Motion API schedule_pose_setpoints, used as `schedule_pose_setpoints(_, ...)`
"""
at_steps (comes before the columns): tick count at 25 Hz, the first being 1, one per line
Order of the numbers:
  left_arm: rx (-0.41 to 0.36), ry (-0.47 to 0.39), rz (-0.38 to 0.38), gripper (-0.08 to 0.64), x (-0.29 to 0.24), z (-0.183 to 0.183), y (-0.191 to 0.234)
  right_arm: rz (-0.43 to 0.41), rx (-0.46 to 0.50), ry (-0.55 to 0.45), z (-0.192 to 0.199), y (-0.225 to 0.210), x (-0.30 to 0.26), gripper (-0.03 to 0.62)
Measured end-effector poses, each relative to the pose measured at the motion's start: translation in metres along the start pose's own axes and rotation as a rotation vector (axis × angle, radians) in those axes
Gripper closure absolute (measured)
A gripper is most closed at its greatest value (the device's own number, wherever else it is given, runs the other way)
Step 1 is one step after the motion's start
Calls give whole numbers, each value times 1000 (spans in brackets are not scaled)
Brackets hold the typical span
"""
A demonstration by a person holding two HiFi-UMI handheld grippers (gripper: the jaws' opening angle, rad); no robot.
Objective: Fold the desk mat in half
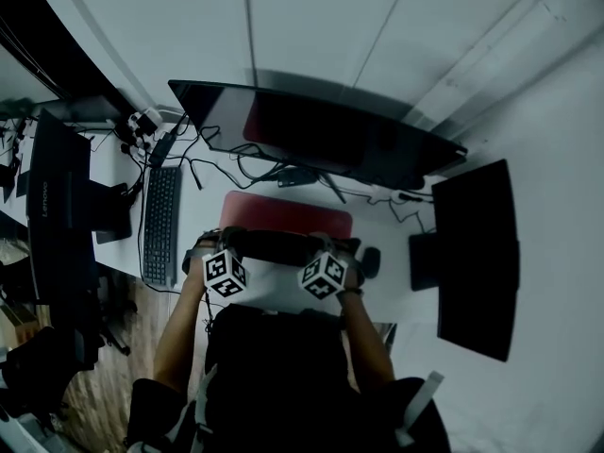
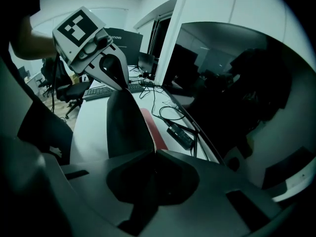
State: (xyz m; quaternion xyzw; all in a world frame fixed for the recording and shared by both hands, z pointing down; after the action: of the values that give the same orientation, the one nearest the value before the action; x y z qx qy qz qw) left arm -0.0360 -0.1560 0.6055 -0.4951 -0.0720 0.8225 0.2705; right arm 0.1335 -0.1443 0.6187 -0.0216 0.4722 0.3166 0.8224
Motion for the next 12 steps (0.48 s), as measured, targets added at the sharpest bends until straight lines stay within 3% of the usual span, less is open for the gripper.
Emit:
schedule_pose_setpoints(5, 6, -14, -31, 543, -13, -7, 21, 28, 22, -5, -7, -19, -6, 574)
schedule_pose_setpoints(12, 4, -31, -17, 541, -36, -5, 42, 71, 17, 16, -13, -38, -24, 574)
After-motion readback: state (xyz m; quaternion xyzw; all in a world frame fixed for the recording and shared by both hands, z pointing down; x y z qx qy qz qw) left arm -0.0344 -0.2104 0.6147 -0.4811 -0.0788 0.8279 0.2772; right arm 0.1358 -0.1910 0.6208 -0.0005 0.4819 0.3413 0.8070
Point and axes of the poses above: the fingertips, and each gripper's own axes: x backward along the fingers, y to its left, z out of its underside, the point moved 2 cm from there along x, backward along the fingers, and after that the axes turned 5 degrees about -y, right-handed, at the moved point
